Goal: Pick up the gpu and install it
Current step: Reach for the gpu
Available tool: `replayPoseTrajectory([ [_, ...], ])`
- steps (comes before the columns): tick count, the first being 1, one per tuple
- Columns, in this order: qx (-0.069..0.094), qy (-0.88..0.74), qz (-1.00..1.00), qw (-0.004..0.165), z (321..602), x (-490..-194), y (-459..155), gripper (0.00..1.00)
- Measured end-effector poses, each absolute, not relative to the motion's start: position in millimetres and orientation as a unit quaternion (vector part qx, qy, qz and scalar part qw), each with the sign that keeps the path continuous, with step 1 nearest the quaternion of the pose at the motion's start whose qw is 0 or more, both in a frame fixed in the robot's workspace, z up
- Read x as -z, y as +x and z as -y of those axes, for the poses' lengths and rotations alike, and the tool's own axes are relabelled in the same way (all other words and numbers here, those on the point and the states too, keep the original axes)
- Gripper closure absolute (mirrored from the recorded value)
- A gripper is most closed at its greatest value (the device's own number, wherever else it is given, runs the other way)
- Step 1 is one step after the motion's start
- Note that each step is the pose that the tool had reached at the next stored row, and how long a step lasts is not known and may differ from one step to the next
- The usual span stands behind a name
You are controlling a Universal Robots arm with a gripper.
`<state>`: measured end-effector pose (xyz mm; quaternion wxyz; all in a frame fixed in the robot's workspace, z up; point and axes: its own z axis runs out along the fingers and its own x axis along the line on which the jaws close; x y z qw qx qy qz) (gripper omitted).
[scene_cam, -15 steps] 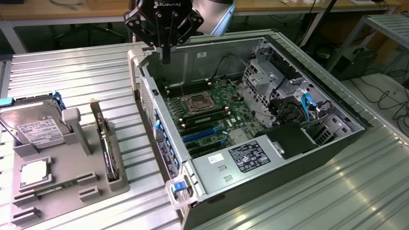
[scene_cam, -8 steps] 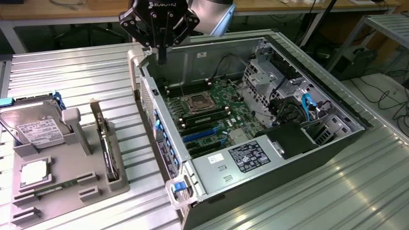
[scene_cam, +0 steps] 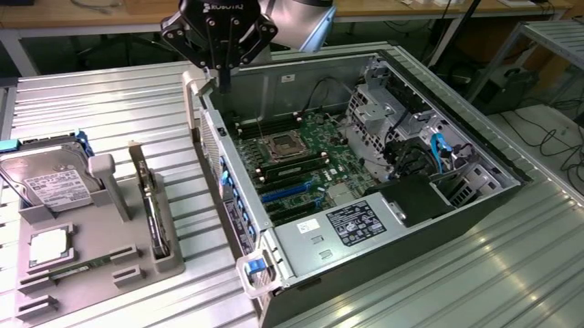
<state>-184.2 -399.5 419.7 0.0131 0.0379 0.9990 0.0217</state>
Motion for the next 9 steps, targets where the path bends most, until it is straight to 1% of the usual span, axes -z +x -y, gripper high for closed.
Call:
replayPoseTrajectory([
  [9,-0.022,0.038,-0.999,0.013,400.1,-419.7,-191.7,0.89],
])
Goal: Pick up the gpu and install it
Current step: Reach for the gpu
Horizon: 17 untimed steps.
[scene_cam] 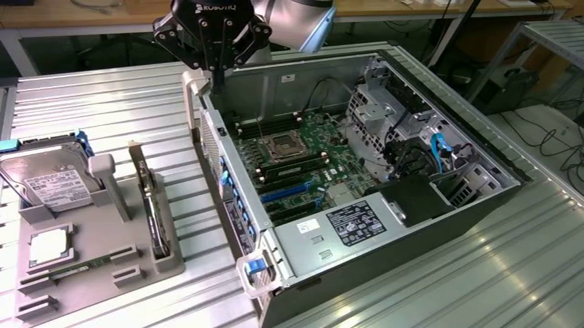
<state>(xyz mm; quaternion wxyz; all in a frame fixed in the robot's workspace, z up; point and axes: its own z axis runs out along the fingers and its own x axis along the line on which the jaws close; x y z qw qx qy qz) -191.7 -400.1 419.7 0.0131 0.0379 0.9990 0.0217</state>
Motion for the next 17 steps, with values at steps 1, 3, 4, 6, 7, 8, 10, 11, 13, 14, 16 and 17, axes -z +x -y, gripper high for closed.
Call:
replayPoseTrajectory([
  [1,-0.022,0.038,-0.999,0.013,400.2,-419.7,-192.7,0.89],
  [3,-0.022,0.038,-0.999,0.013,400.2,-419.7,-194.6,0.89],
  [4,-0.022,0.038,-0.999,0.013,400.3,-419.7,-195.6,0.89],
  [6,-0.022,0.038,-0.999,0.013,400.4,-419.7,-197.5,0.89],
  [7,-0.022,0.038,-0.999,0.013,400.5,-419.7,-198.8,0.89],
  [8,-0.022,0.038,-0.999,0.013,400.6,-419.7,-200.0,0.89],
  [10,-0.022,0.038,-0.999,0.013,400.8,-419.7,-202.1,0.89],
  [11,-0.022,0.038,-0.999,0.013,400.9,-419.7,-203.5,0.89],
  [13,-0.022,0.038,-0.999,0.013,401.3,-419.7,-206.6,0.89],
  [14,-0.022,0.038,-0.999,0.013,401.4,-419.7,-207.8,0.89],
  [16,-0.022,0.038,-0.999,0.013,401.8,-419.7,-211.3,0.89],
  [17,-0.022,0.038,-0.999,0.013,401.9,-419.7,-213.7,0.89],
])
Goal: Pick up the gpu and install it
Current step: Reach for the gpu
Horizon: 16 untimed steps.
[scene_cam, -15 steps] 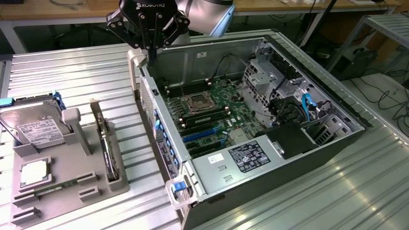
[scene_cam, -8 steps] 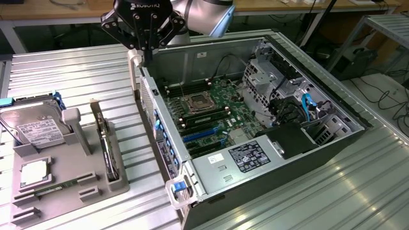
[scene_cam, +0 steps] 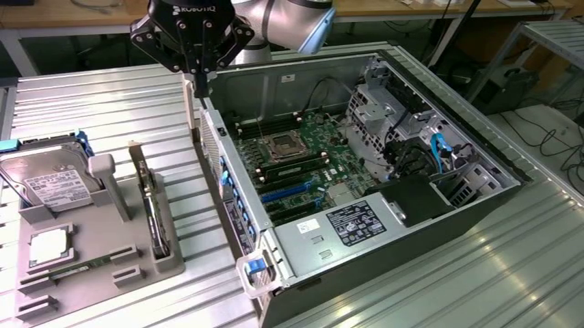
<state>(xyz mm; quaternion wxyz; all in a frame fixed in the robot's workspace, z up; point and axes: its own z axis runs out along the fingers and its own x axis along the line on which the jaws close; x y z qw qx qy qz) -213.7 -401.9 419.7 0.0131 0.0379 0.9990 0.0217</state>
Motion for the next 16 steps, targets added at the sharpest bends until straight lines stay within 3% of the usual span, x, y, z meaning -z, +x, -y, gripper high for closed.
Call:
replayPoseTrajectory([
  [16,-0.022,0.038,-0.999,0.013,404.1,-419.7,-233.3,0.89],
])
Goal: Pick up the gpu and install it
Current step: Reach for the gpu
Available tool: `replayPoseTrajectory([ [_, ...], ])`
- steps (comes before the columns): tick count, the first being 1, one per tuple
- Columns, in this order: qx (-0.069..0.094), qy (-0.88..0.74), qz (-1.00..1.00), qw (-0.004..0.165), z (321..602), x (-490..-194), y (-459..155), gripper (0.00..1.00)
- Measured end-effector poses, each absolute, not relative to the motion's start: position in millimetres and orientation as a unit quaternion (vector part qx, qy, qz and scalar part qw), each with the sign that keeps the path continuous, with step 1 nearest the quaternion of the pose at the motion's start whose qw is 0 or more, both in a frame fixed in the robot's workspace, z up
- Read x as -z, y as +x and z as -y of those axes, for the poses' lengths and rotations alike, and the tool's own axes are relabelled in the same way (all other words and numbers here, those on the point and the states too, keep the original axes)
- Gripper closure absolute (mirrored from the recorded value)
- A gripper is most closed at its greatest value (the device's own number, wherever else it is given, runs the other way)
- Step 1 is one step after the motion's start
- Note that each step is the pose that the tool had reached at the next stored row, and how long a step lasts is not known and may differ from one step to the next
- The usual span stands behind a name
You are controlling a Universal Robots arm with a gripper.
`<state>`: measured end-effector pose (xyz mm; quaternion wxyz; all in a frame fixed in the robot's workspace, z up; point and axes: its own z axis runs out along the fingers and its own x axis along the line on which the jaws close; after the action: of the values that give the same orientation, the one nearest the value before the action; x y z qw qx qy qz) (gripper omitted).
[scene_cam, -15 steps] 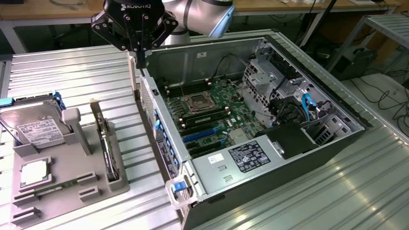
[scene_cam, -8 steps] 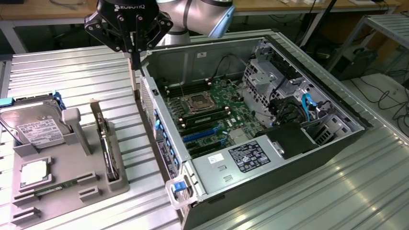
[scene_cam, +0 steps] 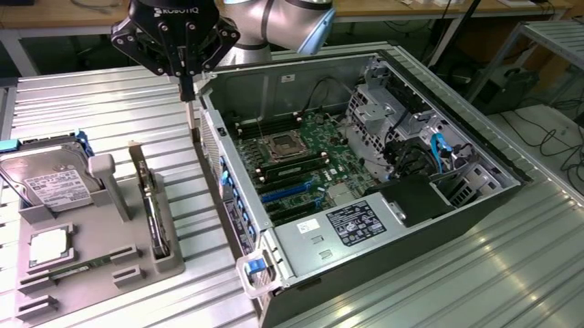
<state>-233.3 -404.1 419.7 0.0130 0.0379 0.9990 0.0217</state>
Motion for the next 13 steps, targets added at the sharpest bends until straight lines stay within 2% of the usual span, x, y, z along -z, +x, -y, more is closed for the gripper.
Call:
replayPoseTrajectory([
  [13,-0.022,0.038,-0.999,0.013,408.0,-419.7,-250.4,0.89],
])
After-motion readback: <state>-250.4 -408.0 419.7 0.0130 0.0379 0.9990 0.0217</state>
